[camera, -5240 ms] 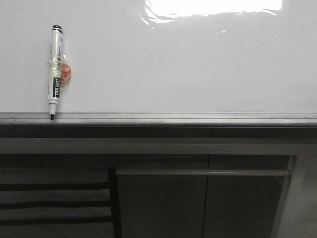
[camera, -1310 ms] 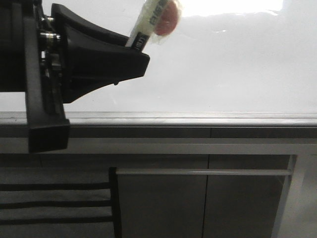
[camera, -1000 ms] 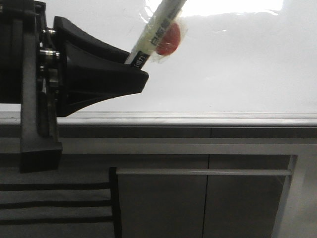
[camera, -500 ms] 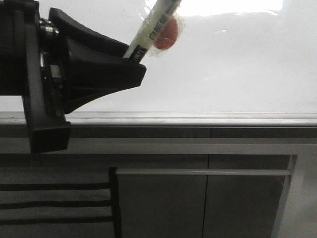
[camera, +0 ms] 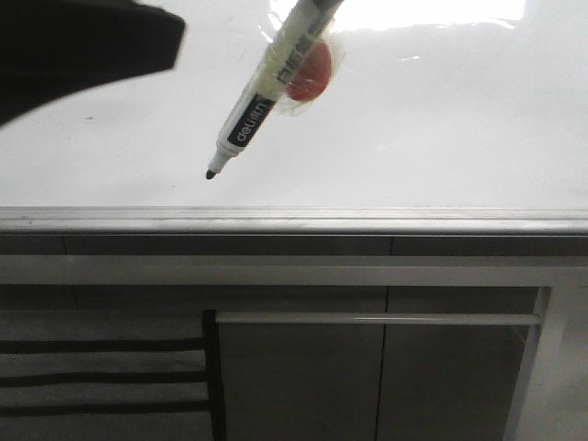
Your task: Write number 0 on whiteboard
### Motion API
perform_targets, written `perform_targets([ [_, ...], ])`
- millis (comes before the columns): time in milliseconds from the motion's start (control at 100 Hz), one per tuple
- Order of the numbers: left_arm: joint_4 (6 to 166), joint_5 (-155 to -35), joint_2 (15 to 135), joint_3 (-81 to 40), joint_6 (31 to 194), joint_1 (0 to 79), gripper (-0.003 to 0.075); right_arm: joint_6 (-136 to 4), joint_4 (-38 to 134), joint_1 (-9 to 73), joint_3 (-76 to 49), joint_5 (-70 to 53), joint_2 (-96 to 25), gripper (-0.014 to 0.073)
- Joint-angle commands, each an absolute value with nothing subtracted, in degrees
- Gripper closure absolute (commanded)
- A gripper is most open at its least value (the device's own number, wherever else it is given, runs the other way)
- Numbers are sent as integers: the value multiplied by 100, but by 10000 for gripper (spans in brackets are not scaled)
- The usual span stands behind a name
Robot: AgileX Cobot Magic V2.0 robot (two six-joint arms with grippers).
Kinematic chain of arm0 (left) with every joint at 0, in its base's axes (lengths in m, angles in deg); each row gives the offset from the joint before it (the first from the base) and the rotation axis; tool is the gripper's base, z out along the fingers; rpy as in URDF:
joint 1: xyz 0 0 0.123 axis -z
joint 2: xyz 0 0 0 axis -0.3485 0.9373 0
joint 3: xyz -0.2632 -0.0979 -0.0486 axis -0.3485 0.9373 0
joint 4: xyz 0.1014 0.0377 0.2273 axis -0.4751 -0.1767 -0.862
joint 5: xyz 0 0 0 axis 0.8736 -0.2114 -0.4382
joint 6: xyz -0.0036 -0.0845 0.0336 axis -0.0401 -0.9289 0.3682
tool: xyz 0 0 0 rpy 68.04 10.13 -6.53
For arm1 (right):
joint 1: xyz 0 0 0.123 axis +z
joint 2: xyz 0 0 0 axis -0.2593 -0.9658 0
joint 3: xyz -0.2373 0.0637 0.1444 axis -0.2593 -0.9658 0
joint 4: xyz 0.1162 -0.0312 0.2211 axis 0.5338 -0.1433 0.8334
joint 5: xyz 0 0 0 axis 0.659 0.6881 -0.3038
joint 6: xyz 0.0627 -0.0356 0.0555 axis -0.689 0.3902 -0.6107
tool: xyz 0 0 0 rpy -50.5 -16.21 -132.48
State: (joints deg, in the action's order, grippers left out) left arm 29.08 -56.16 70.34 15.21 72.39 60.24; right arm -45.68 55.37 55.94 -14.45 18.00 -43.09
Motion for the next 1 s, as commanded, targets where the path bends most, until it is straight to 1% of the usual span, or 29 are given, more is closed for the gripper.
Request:
perform_targets([
  [0,3159,-6279,6215,1398,7153,6180,269,-4510,5702,5605,-1265,1608,-4224,663],
  [50,3298,-6817,5778,1398,7148,6231,307,-4510,5702,5605,-1265,1844,-4224,663],
  [130,3687,-7624,5090,1398,7148,6287,414,-4510,5702,5605,-1265,2023,-4224,663],
  [140,3729,-7678,5035,1398,7148,6301,441,-4510,5702,5605,-1265,2023,-4224,663],
  [160,3856,-7834,4877,1398,7148,6316,470,-4510,5702,5605,-1265,2010,-4224,663],
  [200,4053,-8088,4583,1398,7148,6314,591,-4510,5702,5605,-1288,1879,-4238,663],
  [230,4141,-8229,4403,1398,7148,6314,647,-4510,5702,5605,-1300,1749,-4251,663],
  [260,4179,-8360,4244,1398,7148,6314,741,-4510,5702,5605,-1314,1561,-4265,663],
  [390,4178,-8785,3770,1398,7148,6314,740,-4520,5909,5605,-1314,555,-4560,663],
  [430,4167,-8927,3726,1398,7148,6314,740,-4520,5961,5605,-1314,155,-4713,663],
  [540,4167,-9195,3702,1398,7148,6314,740,-4520,5950,5605,-1314,-446,-5182,663],
  [740,4144,-9181,3702,1398,7148,6314,740,-4509,5765,5605,-1290,-847,-5924,663],
  [990,4144,-9167,3702,1398,7148,6314,740,-4509,5765,5605,-1290,-1387,-6079,663],
])
